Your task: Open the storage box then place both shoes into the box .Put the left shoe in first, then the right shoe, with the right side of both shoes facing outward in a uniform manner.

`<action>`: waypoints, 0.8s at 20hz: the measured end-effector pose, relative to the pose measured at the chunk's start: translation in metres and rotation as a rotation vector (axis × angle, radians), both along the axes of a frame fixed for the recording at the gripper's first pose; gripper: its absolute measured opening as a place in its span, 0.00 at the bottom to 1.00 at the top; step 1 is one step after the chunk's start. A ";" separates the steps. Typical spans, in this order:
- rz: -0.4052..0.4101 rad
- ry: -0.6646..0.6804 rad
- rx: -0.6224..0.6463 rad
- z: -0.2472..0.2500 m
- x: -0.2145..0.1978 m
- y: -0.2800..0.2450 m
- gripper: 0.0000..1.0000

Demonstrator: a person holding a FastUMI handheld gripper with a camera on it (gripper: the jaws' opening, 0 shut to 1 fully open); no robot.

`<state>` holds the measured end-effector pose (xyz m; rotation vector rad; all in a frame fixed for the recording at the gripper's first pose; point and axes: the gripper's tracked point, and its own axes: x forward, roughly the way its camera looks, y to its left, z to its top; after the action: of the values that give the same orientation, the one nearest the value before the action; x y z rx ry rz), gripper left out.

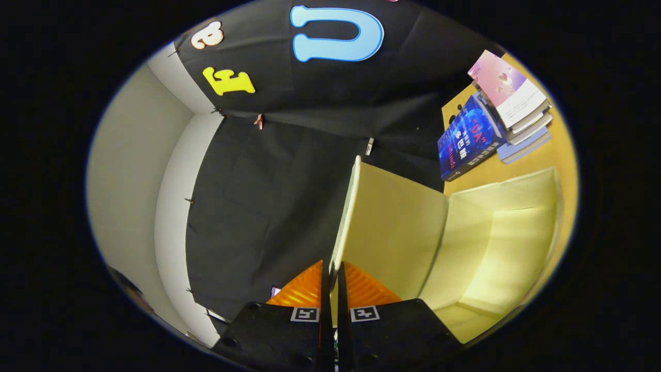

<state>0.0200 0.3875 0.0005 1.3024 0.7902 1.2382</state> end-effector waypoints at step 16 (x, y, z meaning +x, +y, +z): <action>0.041 0.061 -0.072 -0.007 -0.001 0.128 0.21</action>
<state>0.0190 0.5157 -0.0063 1.2763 0.9007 1.1963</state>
